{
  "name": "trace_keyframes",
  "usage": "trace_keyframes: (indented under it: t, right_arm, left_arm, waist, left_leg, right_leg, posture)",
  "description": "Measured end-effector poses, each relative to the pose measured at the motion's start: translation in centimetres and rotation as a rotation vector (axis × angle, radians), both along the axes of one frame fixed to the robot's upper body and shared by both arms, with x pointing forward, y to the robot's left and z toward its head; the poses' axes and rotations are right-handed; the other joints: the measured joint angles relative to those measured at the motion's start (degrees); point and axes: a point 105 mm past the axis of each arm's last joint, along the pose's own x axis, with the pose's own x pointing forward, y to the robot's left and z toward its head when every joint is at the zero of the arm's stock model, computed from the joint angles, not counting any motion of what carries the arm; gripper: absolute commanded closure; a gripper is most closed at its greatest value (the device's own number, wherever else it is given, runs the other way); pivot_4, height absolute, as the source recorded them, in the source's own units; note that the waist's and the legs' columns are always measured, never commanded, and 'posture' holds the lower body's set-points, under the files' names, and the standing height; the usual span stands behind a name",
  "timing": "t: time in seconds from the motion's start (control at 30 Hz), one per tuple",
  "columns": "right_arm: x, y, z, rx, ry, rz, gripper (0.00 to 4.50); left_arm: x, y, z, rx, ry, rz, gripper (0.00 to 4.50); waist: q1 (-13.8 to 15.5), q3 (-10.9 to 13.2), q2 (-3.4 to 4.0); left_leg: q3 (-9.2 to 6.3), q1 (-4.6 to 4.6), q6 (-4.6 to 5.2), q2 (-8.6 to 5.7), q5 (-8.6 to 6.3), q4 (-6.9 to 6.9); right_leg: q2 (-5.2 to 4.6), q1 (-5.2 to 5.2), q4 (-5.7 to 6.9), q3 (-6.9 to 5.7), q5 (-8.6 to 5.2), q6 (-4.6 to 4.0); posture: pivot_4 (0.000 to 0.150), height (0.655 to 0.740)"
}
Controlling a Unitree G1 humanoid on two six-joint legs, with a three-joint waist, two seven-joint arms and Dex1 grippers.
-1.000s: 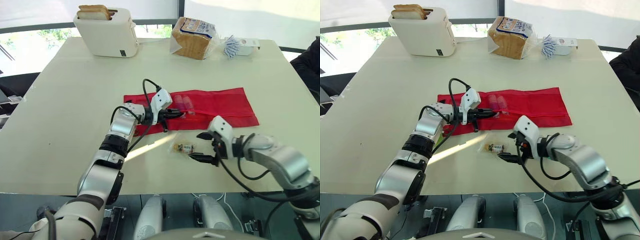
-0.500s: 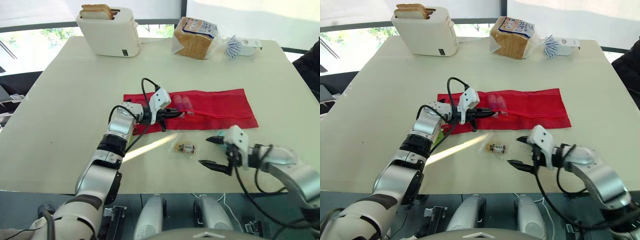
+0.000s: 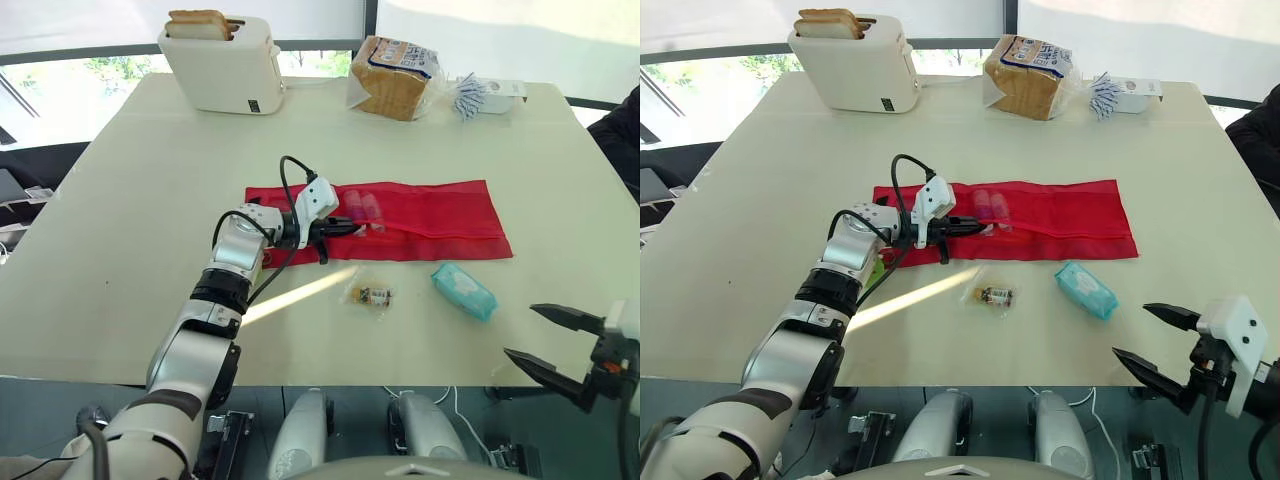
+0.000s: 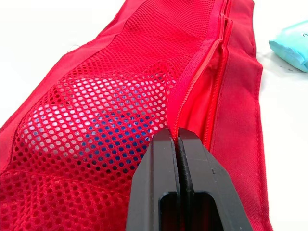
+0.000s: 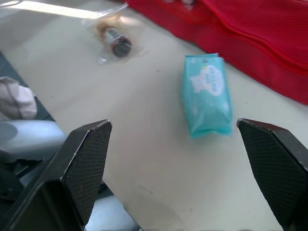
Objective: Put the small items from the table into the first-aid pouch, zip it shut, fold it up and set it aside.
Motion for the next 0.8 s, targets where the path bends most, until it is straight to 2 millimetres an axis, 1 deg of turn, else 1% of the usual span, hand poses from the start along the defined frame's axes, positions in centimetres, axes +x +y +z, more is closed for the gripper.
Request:
trace_keyframes:
  t: [0.1,0.17,0.23,0.27,0.3,0.33,0.37,0.43,0.5,0.53,0.63,0.7,0.77,0.8]
  right_arm:
    - [-0.3,0.6,0.0,0.004,-0.008,0.017,0.05]
    - [0.0,1.9,-0.1,0.018,-0.014,0.067,0.05]
    - [1.3,4.2,0.1,0.042,-0.053,0.150,0.05]
    - [1.6,5.1,0.0,0.057,-0.057,0.183,0.05]
    - [2.5,7.0,-0.5,0.056,-0.069,0.246,0.05]
    - [2.6,7.3,-0.5,0.057,-0.070,0.258,0.05]
    - [3.0,8.3,-0.9,0.045,-0.071,0.295,0.05]
    - [4.1,9.5,-2.4,0.016,-0.046,0.339,0.05]
    - [5.3,10.5,-3.1,0.010,-0.036,0.365,0.05]
    - [6.6,11.5,-3.2,0.026,-0.045,0.372,0.05]
    - [9.1,13.8,-3.7,0.022,-0.061,0.405,0.05]
    - [10.0,14.8,-4.0,0.014,-0.065,0.420,0.05]
    - [10.4,15.5,-4.3,0.010,-0.069,0.438,0.05]
    - [10.4,15.8,-4.5,0.008,-0.070,0.450,0.28]
  left_arm:
    - [0.0,0.0,0.0,0.000,0.002,0.000,4.50]
    - [0.0,0.0,-0.2,-0.001,0.008,0.001,4.50]
    - [0.0,0.0,-0.3,-0.002,0.015,0.001,4.50]
    - [0.0,-0.2,-0.3,-0.005,0.015,-0.003,4.50]
    - [0.0,-0.3,-0.2,-0.006,0.015,-0.006,4.50]
    - [0.0,-0.5,-0.2,-0.009,0.014,-0.010,4.50]
    - [0.0,-0.4,-0.2,-0.010,0.016,-0.009,4.50]
    - [0.0,-0.5,-0.2,-0.010,0.016,-0.011,4.50]
    - [0.0,-0.4,-0.2,-0.009,0.018,-0.010,4.50]
    - [0.0,-0.3,-0.2,-0.006,0.020,-0.007,4.50]
    - [-0.1,-0.7,-0.2,-0.011,0.025,-0.013,4.50]
    - [-0.1,-0.7,-0.2,-0.011,0.026,-0.014,4.50]
    - [-0.1,-0.8,-0.1,-0.011,0.022,-0.013,4.50]
    - [-0.1,-0.8,0.0,-0.012,0.017,-0.013,4.50]
  waist:
    - [-0.1,0.0,0.00]
    - [-0.1,0.0,-0.01]
    - [-0.3,0.0,-0.05]
    - [-0.3,0.0,-0.05]
    - [-0.2,0.0,-0.06]
    - [-0.1,0.0,0.00]
    - [0.0,0.0,-0.02]
    - [0.0,0.0,-0.07]
    - [-0.1,0.0,-0.07]
    - [-0.2,0.0,-0.08]
    - [-0.2,0.0,-0.05]
    - [0.0,0.0,-0.05]
    - [0.0,0.0,-0.05]
    - [0.0,0.0,-0.05]
  left_leg:
    - [0.06,0.03,0.00,0.00,0.00,0.01]
    - [0.04,0.03,0.00,0.01,0.00,0.01]
    - [0.05,0.04,0.00,0.04,0.00,0.01]
    - [0.04,0.03,0.00,0.04,0.00,0.03]
    - [0.00,-0.02,-0.01,0.04,0.01,0.03]
    - [-0.01,-0.04,-0.01,0.00,0.01,0.03]
    - [-0.02,-0.01,-0.01,-0.02,0.01,0.02]
    - [-0.01,-0.04,-0.01,-0.06,0.01,0.05]
    - [-0.01,-0.04,-0.01,-0.06,0.01,0.08]
    - [-0.01,-0.01,-0.02,-0.04,0.01,0.08]
    - [-0.05,-0.02,-0.03,-0.03,0.02,0.07]
    - [-0.06,-0.06,-0.04,-0.04,0.02,0.07]
    - [-0.05,-0.08,-0.08,-0.06,0.05,0.08]
    - [-0.05,-0.08,-0.08,-0.06,0.05,0.08]
  right_leg:
    - [0.00,0.00,0.01,0.06,0.00,0.00]
    - [0.01,0.00,0.02,0.05,0.00,0.00]
    - [0.04,0.00,0.01,0.05,0.00,0.00]
    - [0.04,0.00,0.02,0.04,0.00,0.00]
    - [0.06,-0.03,0.00,0.00,0.00,0.00]
    - [0.02,-0.04,0.01,-0.01,0.00,0.00]
    - [0.00,-0.02,0.00,-0.03,-0.01,-0.01]
    - [-0.04,-0.02,-0.04,-0.03,0.00,-0.01]
    - [-0.04,-0.02,-0.01,-0.02,0.00,0.00]
    - [-0.01,-0.02,0.01,-0.02,0.00,-0.01]
    - [0.00,-0.04,0.02,-0.05,0.00,-0.02]
    - [-0.02,-0.05,-0.01,-0.08,0.00,-0.02]
    - [-0.05,-0.05,-0.02,-0.08,0.01,-0.02]
    - [-0.06,-0.05,-0.02,-0.07,0.01,-0.02]
  posture:
    - [0.150,0.7400]
    - [0.150,0.7400]
    - [0.150,0.7400]
    - [0.150,0.7400]
    - [0.150,0.7400]
    - [0.150,0.7400]
    - [0.150,0.7400]
    - [0.150,0.7400]
    - [0.150,0.7400]
    - [0.150,0.7400]
    - [0.150,0.7400]
    - [0.150,0.7400]
    - [0.150,0.7400]
    - [0.150,0.7400]
